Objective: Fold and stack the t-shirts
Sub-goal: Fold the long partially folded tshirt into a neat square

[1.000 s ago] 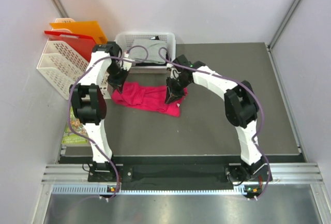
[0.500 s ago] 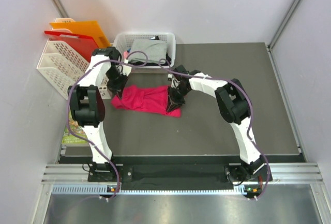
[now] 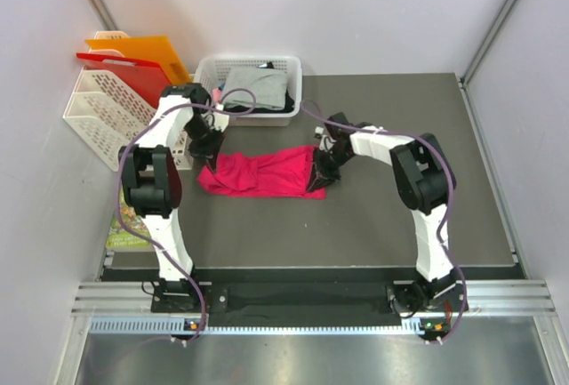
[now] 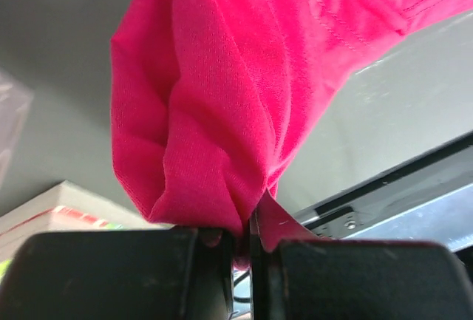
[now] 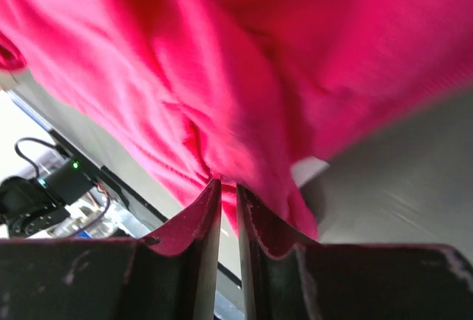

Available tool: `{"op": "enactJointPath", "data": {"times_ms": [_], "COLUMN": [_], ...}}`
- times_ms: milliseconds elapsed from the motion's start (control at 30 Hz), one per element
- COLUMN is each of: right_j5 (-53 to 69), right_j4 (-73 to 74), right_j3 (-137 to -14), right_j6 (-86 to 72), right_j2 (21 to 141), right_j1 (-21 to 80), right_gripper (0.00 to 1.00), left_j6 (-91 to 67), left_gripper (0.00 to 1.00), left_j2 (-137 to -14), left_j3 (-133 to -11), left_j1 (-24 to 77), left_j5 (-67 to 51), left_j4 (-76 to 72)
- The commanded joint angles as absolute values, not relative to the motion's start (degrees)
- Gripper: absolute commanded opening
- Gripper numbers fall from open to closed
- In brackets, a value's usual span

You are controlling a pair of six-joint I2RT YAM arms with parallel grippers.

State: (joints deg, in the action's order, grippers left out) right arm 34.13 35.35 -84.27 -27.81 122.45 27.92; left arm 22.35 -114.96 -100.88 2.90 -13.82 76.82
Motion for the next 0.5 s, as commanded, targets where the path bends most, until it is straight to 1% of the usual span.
{"op": "enactJointPath", "data": {"times_ms": [0, 167, 267, 467], "right_j5": [23.9, 22.2, 21.5, 18.7], "right_j4": [38.4, 39.5, 41.3, 45.2], "right_j3": [-79.0, -77.3, -77.0, -78.6], "right_j6": [-23.7, -23.3, -22.9, -22.5], "right_j2": [119.4, 117.2, 115.9, 111.5], "right_j1": [22.2, 19.5, 18.9, 18.9], "right_gripper": [0.16, 0.15, 0.15, 0.14], "left_j6": [19.5, 18.2, 17.6, 17.8], "left_gripper": [0.0, 0.0, 0.0, 0.0], "left_j2": [-117.7, -120.7, -122.3, -122.6], "left_j3": [-103.7, -104.8, -105.0, -105.5], "left_j1": [8.0, 14.2, 16.2, 15.6], "left_j5": [-20.0, -22.1, -22.3, -20.8], "left_j4": [82.4, 81.3, 80.6, 79.5]}}
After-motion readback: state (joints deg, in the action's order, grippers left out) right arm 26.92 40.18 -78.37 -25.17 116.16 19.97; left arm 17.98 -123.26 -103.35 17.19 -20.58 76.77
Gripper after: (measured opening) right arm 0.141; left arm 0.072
